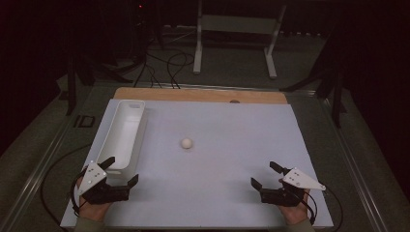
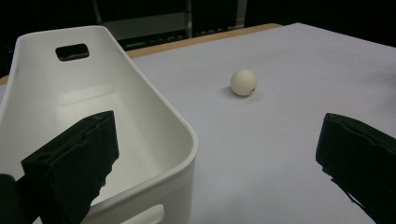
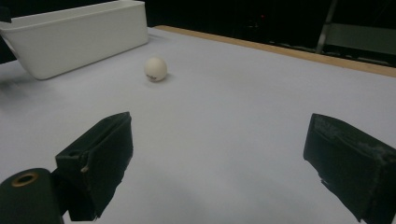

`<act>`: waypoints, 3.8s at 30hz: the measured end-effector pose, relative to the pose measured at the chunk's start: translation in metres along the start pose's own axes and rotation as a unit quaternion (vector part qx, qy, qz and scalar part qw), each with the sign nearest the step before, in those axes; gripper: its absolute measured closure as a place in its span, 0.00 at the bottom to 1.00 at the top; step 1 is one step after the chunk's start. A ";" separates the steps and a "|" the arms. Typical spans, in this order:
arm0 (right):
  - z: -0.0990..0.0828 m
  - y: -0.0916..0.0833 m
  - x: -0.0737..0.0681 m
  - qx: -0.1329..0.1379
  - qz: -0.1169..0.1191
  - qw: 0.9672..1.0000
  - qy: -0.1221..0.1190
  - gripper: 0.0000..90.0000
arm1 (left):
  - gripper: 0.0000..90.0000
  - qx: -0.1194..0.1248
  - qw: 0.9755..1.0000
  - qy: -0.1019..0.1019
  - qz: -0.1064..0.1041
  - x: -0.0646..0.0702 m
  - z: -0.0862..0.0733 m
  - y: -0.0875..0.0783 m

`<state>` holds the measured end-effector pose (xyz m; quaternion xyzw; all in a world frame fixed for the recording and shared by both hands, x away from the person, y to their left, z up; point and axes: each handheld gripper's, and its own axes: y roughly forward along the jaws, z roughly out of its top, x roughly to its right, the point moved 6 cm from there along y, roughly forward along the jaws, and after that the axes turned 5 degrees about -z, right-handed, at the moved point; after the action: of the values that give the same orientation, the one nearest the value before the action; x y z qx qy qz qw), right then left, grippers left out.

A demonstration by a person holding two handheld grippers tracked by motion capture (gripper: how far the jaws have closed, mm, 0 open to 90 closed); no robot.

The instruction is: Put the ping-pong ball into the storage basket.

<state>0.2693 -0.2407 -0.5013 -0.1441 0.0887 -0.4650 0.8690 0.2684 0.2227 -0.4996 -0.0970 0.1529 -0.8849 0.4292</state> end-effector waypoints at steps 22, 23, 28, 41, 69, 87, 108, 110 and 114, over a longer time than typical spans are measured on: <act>0.002 0.001 0.001 0.000 0.000 1.000 0.003 0.09 | 0.00 -0.016 1.000 0.004 -0.006 0.009 0.012 -0.001; 0.002 0.001 0.002 0.001 -0.002 1.000 0.003 0.09 | 0.00 -0.017 1.000 0.003 -0.007 0.010 0.013 -0.001; -0.001 0.003 0.005 -0.003 -0.005 1.000 0.006 0.09 | 0.00 -0.020 1.000 -0.001 -0.008 0.011 0.018 0.000; 0.001 0.003 0.006 -0.003 -0.016 1.000 0.002 0.09 | 0.00 -0.020 1.000 -0.004 -0.022 0.011 0.037 0.004; 0.001 0.005 0.011 -0.002 -0.021 1.000 -0.002 0.09 | 0.00 -0.031 0.999 0.006 -0.041 0.011 0.073 0.035; 0.000 0.007 0.014 -0.004 -0.032 0.999 -0.004 0.09 | 0.00 -0.041 0.997 0.019 -0.061 0.018 0.086 0.059; 0.000 0.007 0.012 -0.006 -0.026 1.000 -0.003 0.09 | 0.00 -0.068 0.995 0.038 -0.059 0.024 0.102 0.088; 0.000 0.007 0.012 -0.007 -0.026 1.000 -0.004 0.09 | 0.00 -0.071 0.995 0.040 -0.058 0.024 0.103 0.089; -0.001 0.007 0.012 -0.008 -0.026 1.000 -0.003 0.09 | 0.00 -0.071 0.995 0.040 -0.058 0.025 0.107 0.091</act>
<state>0.2814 -0.2468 -0.5045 -0.1546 0.0859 -0.4863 0.8557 0.3519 0.1302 -0.4308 -0.1003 0.2265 -0.8982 0.3630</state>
